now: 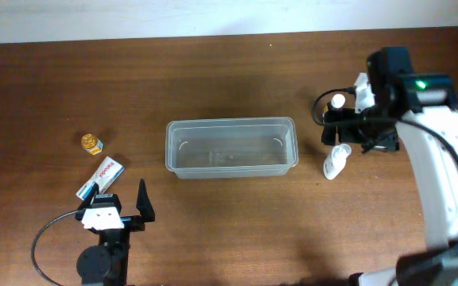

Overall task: Pack container
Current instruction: 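Move right gripper to the white dropper bottle and grasp it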

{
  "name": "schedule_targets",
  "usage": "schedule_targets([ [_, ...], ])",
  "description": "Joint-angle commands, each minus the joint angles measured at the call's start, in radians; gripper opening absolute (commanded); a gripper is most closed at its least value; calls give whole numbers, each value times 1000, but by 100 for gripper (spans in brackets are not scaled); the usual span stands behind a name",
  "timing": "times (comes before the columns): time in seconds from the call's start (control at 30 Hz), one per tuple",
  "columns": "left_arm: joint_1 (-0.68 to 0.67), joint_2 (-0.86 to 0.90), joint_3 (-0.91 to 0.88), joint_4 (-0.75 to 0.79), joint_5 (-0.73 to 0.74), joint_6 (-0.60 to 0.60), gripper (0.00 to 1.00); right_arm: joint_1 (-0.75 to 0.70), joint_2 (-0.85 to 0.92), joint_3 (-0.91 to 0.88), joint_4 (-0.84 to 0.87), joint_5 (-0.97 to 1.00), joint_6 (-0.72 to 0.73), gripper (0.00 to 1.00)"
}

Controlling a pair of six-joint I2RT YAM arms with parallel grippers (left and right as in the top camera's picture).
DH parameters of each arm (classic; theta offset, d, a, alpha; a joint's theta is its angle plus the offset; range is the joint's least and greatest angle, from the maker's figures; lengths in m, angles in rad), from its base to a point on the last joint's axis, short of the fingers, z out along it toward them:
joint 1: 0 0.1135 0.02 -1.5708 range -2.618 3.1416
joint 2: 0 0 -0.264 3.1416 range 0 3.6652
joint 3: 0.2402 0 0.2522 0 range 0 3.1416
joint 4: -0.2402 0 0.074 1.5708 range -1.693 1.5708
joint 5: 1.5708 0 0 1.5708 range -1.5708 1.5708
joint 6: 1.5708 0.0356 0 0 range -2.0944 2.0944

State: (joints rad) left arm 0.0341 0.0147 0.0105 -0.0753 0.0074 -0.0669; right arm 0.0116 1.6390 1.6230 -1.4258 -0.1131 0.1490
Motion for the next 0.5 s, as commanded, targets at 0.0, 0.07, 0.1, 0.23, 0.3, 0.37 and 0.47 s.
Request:
schedule_targets([
  [0.0, 3, -10, -2, -8, -3, 19, 100, -8, 47, -8, 2, 21, 13, 98],
  [0.07, 3, -10, -2, -8, -3, 19, 100, -8, 70, -17, 13, 21, 15, 99],
  [0.1, 3, -10, -2, -8, -3, 19, 100, -11, 75, -21, 19, 20, 18, 99],
  [0.23, 3, -10, -2, -8, -4, 19, 100, -35, 77, -67, 55, 20, 18, 99],
  [0.3, 3, -10, -2, -8, -4, 19, 100, -51, 77, -104, 77, 19, 18, 99],
  [0.37, 3, -10, -2, -8, -4, 19, 100, -59, 77, -145, 107, 19, 18, 99],
  [0.47, 3, -10, -2, -8, -3, 19, 100, -64, 77, -209, 171, 13, 17, 99],
])
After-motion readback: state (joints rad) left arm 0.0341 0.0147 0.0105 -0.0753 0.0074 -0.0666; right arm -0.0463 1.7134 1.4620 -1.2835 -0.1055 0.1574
